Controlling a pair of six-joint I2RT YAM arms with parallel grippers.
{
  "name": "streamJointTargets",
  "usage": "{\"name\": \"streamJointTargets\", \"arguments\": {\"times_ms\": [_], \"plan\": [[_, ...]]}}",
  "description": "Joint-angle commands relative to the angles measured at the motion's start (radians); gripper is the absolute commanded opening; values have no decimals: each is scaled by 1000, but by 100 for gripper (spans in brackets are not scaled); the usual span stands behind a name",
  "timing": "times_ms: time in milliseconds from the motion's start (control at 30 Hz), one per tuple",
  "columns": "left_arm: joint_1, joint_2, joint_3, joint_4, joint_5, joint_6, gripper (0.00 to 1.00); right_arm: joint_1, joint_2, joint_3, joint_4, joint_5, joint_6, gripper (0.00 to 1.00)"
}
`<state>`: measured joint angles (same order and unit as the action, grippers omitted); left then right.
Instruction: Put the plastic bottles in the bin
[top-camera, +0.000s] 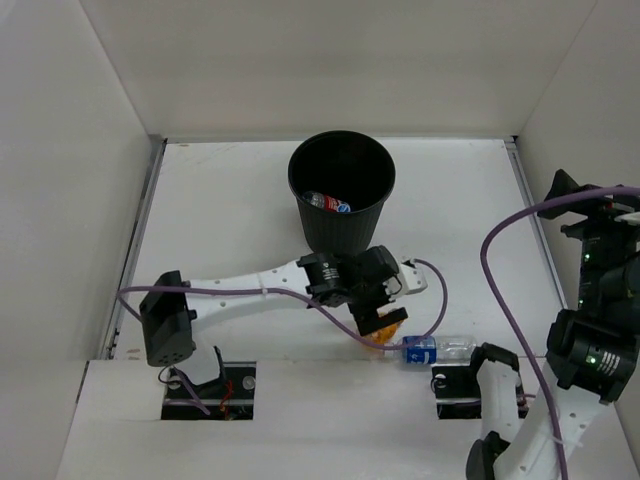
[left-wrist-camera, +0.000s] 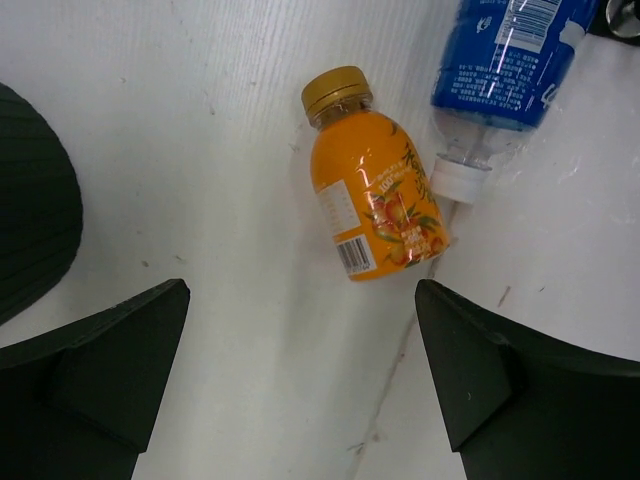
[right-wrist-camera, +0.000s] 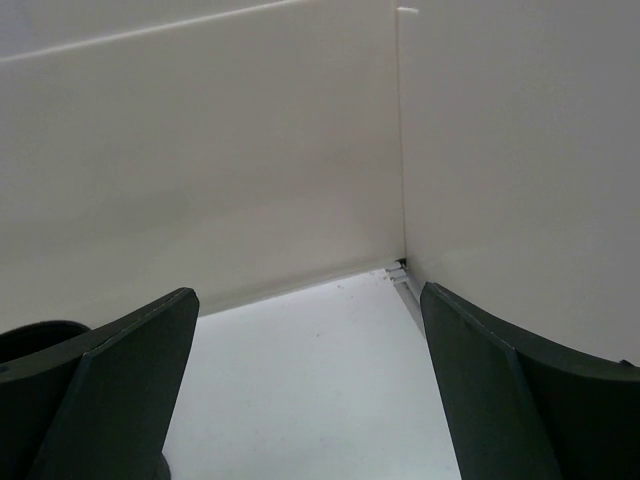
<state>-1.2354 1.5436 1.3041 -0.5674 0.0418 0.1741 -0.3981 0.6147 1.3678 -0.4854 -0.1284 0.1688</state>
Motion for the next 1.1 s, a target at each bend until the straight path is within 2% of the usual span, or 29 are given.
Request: {"name": "streamJointTargets", "arguments": {"times_ms": [0, 200, 367, 567, 667, 933, 1000, 1067], "plan": [[-40, 41, 53, 54, -56, -120, 100, -55, -32, 13, 65, -74, 87, 99], [-61, 151, 93, 43, -33, -260, 100, -89, -59, 56, 64, -114, 135, 99], [-100, 208, 83, 52, -23, -306, 100, -91, -70, 118, 57, -131, 156, 99], [-118, 251, 31, 119, -37, -286, 99, -77, -67, 237, 38, -152, 189, 99], [-126, 279, 18, 145, -37, -286, 95, -68, -52, 292, 21, -166, 204, 99], [-97, 316, -46, 233, -71, -226, 94, -28, -50, 350, 8, -174, 213, 99], [-88, 320, -49, 244, -74, -203, 92, -25, -55, 349, 8, -174, 213, 99], [-83, 326, -48, 244, -76, -190, 86, -23, -58, 346, 7, -174, 216, 99]]}}
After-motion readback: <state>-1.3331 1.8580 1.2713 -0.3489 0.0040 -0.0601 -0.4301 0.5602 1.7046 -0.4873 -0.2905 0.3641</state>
